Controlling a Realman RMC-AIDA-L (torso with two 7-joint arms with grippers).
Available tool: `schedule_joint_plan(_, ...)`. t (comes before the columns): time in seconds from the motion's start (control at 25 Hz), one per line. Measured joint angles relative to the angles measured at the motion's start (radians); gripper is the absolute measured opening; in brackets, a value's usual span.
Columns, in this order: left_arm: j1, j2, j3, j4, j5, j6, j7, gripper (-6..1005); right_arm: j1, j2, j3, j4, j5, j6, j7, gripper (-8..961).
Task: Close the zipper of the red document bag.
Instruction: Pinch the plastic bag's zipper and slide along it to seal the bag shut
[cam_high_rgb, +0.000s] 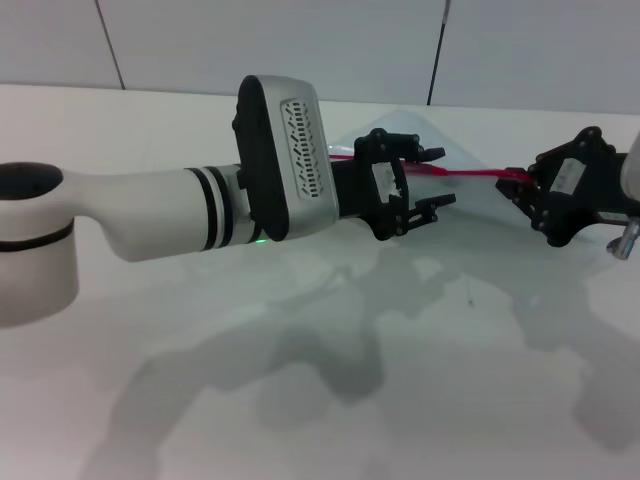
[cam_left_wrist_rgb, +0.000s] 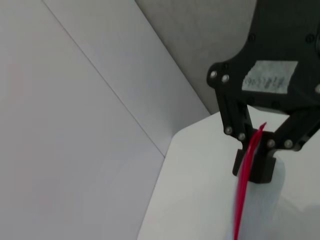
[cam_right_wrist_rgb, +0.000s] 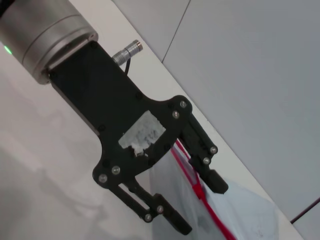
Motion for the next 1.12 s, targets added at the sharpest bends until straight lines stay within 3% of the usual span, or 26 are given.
schedule_joint_plan(1.12,-0.025,-0.003,0.003,-0.02,0.0,-0.003,0.002,342,0.003,0.0,0.0,0.0,0.0,0.0,-0.003,29)
